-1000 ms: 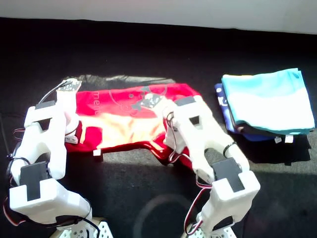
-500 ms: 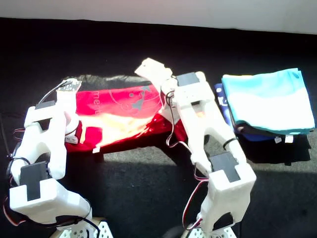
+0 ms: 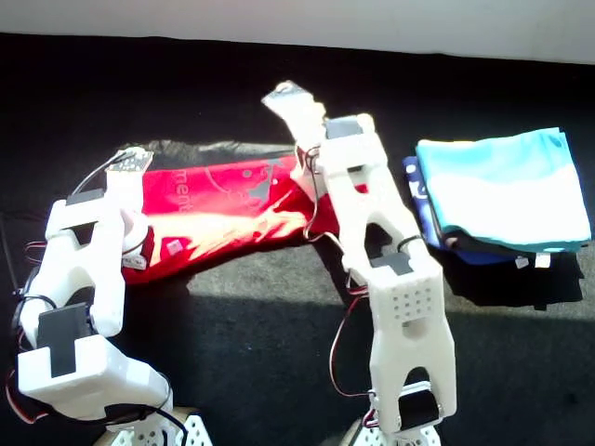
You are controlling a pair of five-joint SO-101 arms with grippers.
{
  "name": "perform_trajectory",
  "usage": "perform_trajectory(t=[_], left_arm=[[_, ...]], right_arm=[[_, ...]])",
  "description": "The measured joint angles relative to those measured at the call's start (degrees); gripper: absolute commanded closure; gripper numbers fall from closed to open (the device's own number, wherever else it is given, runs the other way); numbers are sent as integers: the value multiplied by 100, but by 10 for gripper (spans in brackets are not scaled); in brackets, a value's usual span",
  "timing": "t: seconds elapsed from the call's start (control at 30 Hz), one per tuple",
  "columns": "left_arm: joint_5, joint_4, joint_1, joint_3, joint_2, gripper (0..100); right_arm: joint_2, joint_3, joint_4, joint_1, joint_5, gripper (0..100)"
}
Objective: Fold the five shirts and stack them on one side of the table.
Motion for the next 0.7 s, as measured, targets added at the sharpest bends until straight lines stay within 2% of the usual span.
perform_trajectory(t=[0.17, 0.3, 0.43, 0.5, 0.6, 0.7], left_arm=[[0, 0, 0, 0, 0, 991], [0, 0, 0, 0, 0, 991], [0, 0, 0, 0, 0, 991], [0, 0, 0, 0, 0, 991], [0, 0, 0, 0, 0, 991], [0, 0, 0, 0, 0, 991]], right_arm=[[53, -985, 0, 369, -897, 828], [53, -1662, 448, 431, -1064, 828], [53, -2268, 1345, 431, -1064, 830], [53, -2637, 1908, 404, -1064, 866], [44, -3007, 2532, 185, -1064, 998], [79, -3033, 2664, 53, -1064, 994]])
